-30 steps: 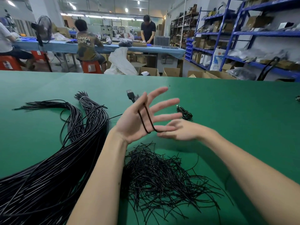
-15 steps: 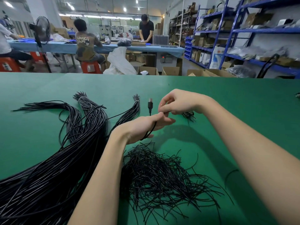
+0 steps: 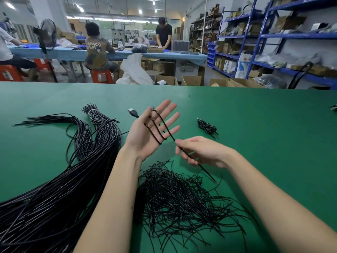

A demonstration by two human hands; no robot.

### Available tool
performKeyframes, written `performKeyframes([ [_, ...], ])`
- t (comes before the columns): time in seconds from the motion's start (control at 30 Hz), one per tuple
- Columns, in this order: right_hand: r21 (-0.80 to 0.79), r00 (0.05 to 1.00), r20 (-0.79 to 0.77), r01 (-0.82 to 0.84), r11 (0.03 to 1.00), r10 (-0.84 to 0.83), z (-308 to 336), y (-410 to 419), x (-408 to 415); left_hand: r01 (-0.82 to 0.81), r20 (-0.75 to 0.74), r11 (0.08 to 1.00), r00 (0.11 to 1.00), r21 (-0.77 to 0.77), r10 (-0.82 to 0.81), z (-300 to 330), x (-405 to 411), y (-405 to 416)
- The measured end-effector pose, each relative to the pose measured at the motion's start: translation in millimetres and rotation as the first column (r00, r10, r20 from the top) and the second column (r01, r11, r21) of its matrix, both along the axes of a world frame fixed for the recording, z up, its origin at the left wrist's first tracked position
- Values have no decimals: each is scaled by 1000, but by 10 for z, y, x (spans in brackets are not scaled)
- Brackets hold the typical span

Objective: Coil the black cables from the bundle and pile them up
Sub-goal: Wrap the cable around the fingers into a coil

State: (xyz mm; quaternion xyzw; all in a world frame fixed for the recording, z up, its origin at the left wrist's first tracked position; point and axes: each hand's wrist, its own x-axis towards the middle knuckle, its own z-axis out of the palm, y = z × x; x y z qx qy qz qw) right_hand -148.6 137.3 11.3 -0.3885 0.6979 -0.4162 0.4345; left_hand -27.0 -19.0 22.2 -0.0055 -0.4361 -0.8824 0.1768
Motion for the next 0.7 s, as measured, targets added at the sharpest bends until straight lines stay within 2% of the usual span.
performKeyframes([
  [0.07, 84, 998, -53, -16, 996, 21, -33, 7, -73, 101, -37, 995, 994, -12, -101, 9, 33, 2],
  [0.13, 129, 979, -203, -9, 992, 35, 41, 16, -152, 216, -3, 973, 976, -86, -217, 15, 45, 16],
  [0.23, 184, 901, -420, -28, 983, 105, 275, 14, -256, 362, 229, 885, 925, -292, -303, 17, 22, 80],
  [0.3, 186, 888, -450, -16, 983, 99, 446, -30, -287, 446, 428, 790, 865, -420, -261, 17, -21, 145],
  [0.37, 177, 891, -445, -6, 984, 85, 601, -97, -257, 494, 529, 731, 821, -470, -215, 13, -61, 211],
  [0.43, 155, 859, -510, 34, 987, 50, 697, -166, -191, 476, 575, 735, 805, -483, -144, 4, -102, 267],
  [0.57, 19, 715, -686, 198, 980, -131, 708, -197, -36, 237, 525, 833, 848, -499, 73, -27, -142, 263],
  [0.63, -126, 666, -685, 290, 949, -295, 620, -166, 41, 152, 494, 851, 858, -502, 138, -40, -144, 236],
  [0.7, -234, 657, -634, 341, 911, -409, 528, -140, 102, 94, 470, 864, 865, -495, 176, -55, -149, 222],
])
